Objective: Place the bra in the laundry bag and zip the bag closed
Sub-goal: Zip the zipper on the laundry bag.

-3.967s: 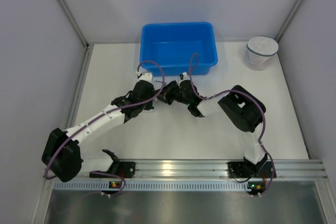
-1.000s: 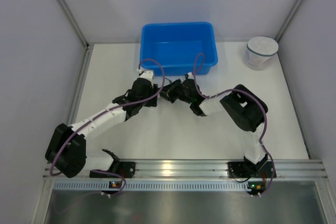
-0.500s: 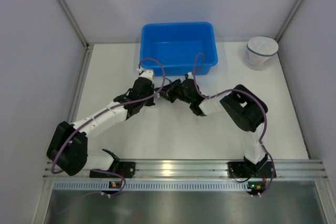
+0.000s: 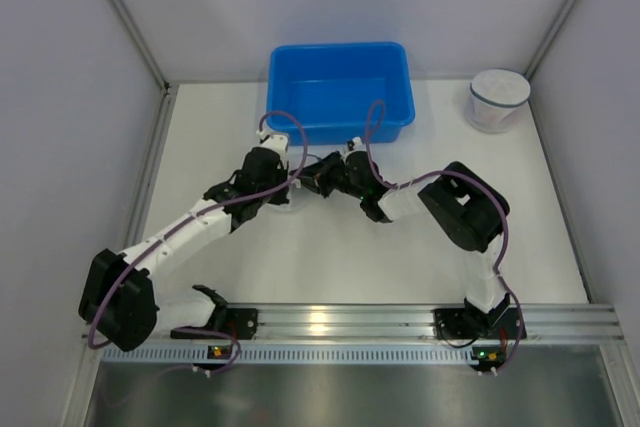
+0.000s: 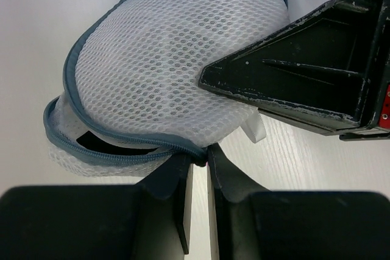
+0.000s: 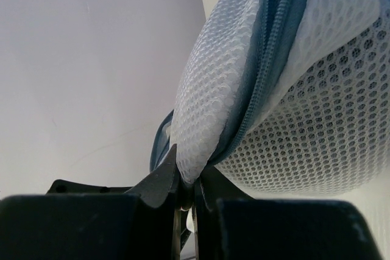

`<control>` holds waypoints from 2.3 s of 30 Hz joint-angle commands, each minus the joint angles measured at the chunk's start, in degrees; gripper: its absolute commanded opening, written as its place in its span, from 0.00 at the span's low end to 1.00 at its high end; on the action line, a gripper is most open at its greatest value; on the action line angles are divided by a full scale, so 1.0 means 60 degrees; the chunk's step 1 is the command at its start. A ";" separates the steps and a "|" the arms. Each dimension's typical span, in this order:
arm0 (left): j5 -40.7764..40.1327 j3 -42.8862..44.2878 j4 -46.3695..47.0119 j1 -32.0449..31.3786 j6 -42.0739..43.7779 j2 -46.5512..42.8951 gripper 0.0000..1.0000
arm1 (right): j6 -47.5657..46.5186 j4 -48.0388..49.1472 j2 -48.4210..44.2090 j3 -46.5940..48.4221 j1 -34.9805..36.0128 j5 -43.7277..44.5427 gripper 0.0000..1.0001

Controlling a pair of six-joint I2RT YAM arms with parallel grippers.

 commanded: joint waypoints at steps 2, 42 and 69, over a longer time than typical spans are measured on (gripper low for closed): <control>0.1225 -0.0143 -0.0154 0.0467 0.0679 -0.0904 0.00 | -0.0714 0.0029 -0.0062 -0.0117 -0.0179 0.0441 0.00; 0.6167 -0.1023 0.1016 0.1010 0.2907 -0.1111 0.00 | -0.3512 -0.2226 -0.1334 0.0544 -0.1468 -0.3382 0.51; 0.6181 -0.1052 0.0740 0.1010 0.2613 -0.1345 0.00 | -0.2678 -0.1788 -0.0911 0.0410 -0.0912 -0.4642 0.04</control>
